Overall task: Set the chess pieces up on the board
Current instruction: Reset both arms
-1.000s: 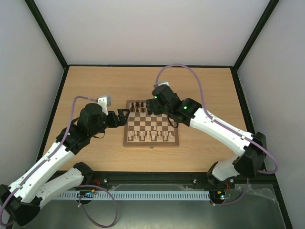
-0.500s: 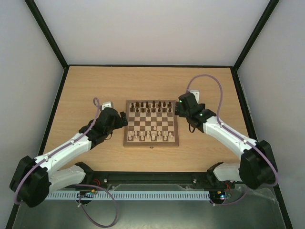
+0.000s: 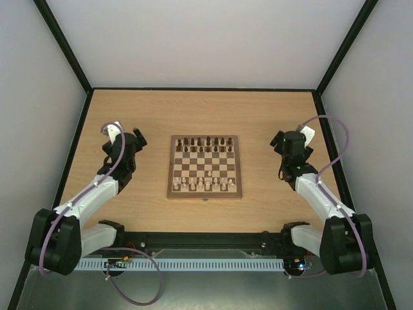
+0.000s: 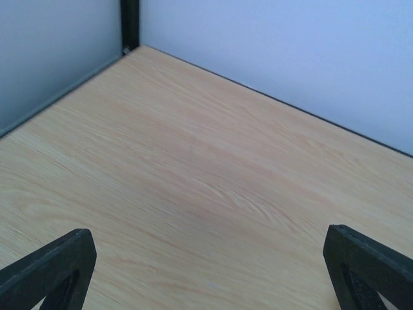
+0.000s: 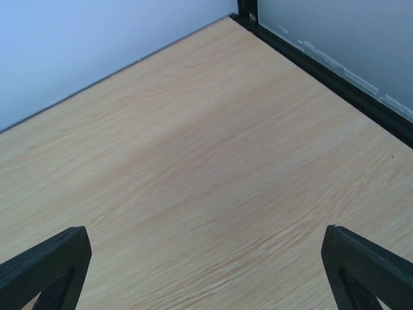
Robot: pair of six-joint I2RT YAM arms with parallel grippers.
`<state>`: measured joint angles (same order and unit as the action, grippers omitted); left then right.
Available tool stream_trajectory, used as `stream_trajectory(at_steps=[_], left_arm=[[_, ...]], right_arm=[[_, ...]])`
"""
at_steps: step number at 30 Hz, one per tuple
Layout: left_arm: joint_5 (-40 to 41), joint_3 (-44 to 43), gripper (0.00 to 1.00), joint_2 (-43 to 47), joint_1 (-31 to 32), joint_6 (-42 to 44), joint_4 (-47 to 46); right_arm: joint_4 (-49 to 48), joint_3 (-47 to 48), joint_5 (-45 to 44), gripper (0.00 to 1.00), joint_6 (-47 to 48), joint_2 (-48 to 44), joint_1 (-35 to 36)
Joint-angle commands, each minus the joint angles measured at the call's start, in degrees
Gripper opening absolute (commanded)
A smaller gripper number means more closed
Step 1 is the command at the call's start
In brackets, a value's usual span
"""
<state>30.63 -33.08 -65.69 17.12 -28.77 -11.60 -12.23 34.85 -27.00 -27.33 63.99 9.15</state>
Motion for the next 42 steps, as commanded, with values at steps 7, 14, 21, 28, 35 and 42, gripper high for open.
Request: stream_trajectory(at_steps=[7,14,21,28,35,42], left_arm=[[-8.78,7.47,0.99,-6.0,-13.51,9.71,-22.22],[-15.88,9.03,1.0,-10.25,-18.3,14.17,-31.31],[-16.22,11.39,1.0,-13.34,-18.88,17.16,-37.44],[-17.13,13.83,1.0,-15.89,-18.96,18.72,-44.29],[-14.9,18.34,1.0,-16.65,-17.83,19.53,-53.24],[-17.21,19.11,1.0,-20.75,-16.79,22.03,-58.47]], right_arm=[[-20.13,-8.54,-3.72,0.98,2.22,7.66,-1.52],[-29.35,-9.04,-7.54,0.99,8.55,13.52,-1.67],[-35.12,-10.84,-10.4,0.99,11.66,15.31,-2.16],[-42.55,-14.72,-8.61,0.99,11.57,19.07,-2.71],[-45.86,-15.31,-6.84,0.99,12.81,20.72,-2.87],[-59.17,-23.85,-0.05,0.99,16.33,18.68,-2.83]])
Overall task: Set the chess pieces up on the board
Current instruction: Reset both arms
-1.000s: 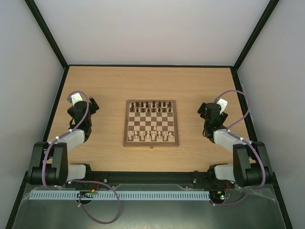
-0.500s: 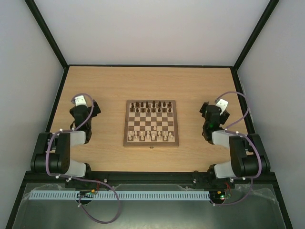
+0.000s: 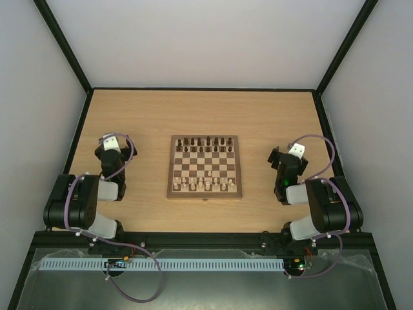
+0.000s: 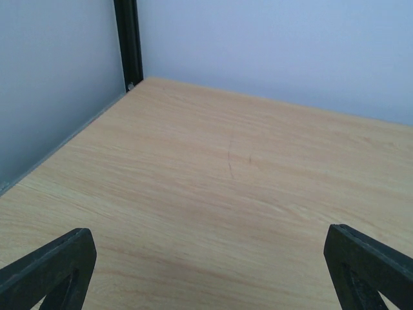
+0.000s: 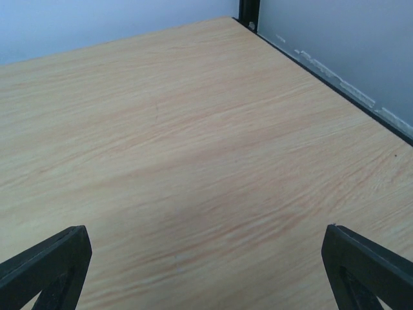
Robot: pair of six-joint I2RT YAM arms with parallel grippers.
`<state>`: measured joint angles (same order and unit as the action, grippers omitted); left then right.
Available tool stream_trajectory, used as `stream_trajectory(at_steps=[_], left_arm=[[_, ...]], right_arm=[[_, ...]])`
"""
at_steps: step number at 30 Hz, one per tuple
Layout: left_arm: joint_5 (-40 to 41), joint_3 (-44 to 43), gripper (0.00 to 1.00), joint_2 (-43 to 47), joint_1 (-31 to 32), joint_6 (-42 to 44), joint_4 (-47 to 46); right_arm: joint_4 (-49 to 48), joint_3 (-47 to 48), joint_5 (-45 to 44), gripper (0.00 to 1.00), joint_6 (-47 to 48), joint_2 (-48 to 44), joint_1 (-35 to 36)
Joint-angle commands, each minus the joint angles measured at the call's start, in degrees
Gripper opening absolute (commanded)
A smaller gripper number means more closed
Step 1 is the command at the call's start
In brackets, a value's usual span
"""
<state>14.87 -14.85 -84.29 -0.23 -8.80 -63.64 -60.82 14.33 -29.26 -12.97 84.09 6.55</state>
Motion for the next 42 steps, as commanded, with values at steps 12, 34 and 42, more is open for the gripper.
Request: stream_trajectory(at_steps=[12,34,42], left_arm=[[-0.71,0.44,0.99,-2.65,1.37,2.92,-6.24],[-0.55,0.52,1.0,-2.63,1.46,3.0,-6.39],[-0.55,0.54,1.0,-2.63,1.46,3.0,-6.41]], right_arm=[[-11.73,-1.82,10.47,0.99,4.3,3.02,-1.29],[-11.78,-1.89,10.57,0.99,4.22,2.83,-1.38],[-11.67,-1.83,10.58,0.99,4.24,2.91,-1.36]])
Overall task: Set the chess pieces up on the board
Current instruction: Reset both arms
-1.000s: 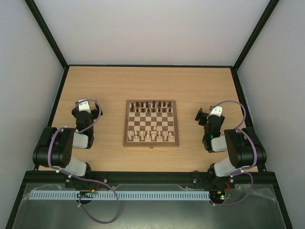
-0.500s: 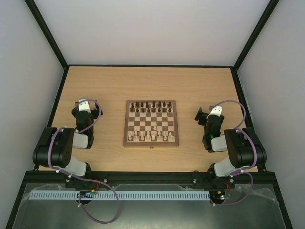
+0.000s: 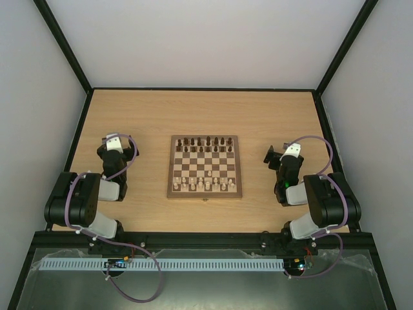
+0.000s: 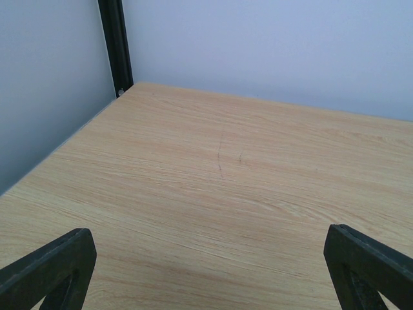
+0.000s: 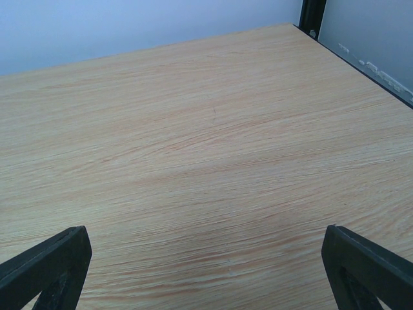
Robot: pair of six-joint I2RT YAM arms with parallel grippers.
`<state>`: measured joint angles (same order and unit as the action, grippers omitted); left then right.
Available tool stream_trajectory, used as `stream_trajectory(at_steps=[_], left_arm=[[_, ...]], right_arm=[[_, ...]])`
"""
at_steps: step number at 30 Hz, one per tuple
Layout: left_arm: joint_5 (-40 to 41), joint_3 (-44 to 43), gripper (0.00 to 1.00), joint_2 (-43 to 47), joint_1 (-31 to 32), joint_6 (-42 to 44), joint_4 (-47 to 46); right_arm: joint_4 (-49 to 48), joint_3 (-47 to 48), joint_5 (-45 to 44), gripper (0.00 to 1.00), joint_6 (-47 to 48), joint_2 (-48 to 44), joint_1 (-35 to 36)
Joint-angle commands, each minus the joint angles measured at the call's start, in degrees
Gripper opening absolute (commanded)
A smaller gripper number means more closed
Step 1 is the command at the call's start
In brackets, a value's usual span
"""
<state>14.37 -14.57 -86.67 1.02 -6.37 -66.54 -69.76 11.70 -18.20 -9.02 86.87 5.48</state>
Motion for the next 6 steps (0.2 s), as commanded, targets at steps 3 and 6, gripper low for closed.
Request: stream_trajectory(at_steps=[3,6], left_arm=[[-0.04,0.26,1.0,-0.25,0.21,0.62,-3.52],[-0.04,0.24,1.0,-0.25,0.21,0.57,-3.51]], right_arm=[[-2.39,1.1,-0.38,0.99,0.27,0.31,-0.27],[-2.48,0.93,-0.41,0.99,0.31,0.15,-0.3]])
